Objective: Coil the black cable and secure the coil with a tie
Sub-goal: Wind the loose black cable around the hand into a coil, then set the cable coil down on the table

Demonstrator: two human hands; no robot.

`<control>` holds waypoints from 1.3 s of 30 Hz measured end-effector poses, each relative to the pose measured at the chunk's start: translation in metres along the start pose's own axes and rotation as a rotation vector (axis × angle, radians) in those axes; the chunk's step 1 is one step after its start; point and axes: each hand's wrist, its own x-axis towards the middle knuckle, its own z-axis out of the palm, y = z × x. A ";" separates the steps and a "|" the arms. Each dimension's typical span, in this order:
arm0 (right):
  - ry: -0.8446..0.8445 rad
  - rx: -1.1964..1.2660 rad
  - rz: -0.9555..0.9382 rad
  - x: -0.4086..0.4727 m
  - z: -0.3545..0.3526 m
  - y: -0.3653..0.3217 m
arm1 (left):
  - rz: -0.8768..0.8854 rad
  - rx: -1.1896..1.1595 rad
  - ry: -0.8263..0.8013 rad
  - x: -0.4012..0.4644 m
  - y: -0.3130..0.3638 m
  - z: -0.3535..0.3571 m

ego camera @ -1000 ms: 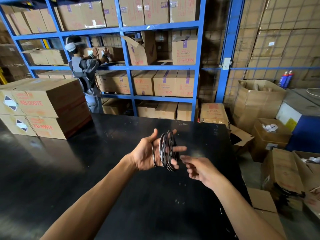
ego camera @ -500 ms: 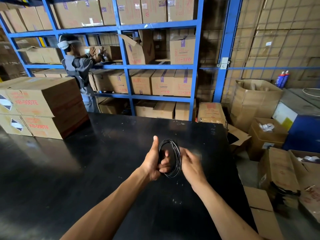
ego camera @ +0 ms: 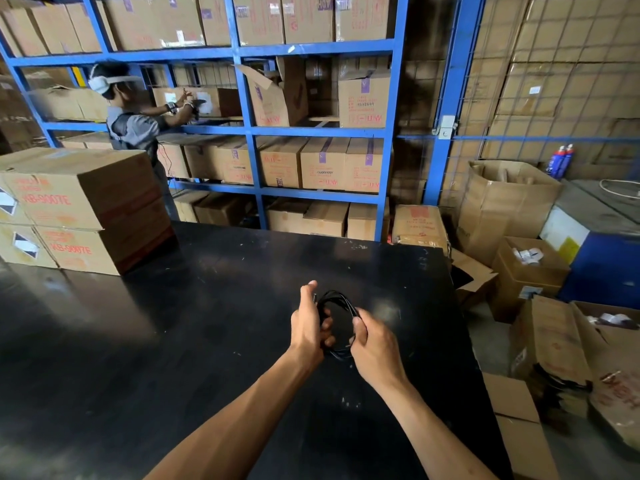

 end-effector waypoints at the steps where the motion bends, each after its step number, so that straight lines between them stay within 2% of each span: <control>1: -0.041 0.016 0.041 -0.001 0.000 0.001 | 0.030 0.052 0.018 -0.001 -0.002 -0.001; 5: -0.128 0.289 0.255 -0.004 0.003 0.002 | 0.112 0.179 0.056 -0.003 -0.014 -0.004; 10: -0.049 0.377 0.267 -0.005 0.016 0.012 | 0.074 0.100 0.078 0.000 -0.032 -0.009; 16: 0.023 0.541 0.355 -0.006 0.019 0.020 | 0.036 0.087 -0.017 0.006 -0.045 -0.024; 21: 0.016 0.479 0.371 0.000 0.017 0.031 | 0.008 0.167 -0.199 0.015 -0.046 -0.029; 27: 0.058 0.403 0.459 0.003 0.015 0.048 | -0.004 0.222 -0.199 0.018 -0.064 -0.021; 32: 0.072 0.285 0.496 -0.005 0.013 0.070 | -0.038 0.332 -0.260 0.022 -0.085 -0.016; 36: 0.046 0.222 0.548 -0.011 0.009 0.096 | 0.048 0.439 -0.332 0.024 -0.114 -0.014; 39: 0.010 0.297 0.642 -0.013 0.009 0.114 | 0.145 0.531 -0.273 0.028 -0.133 -0.004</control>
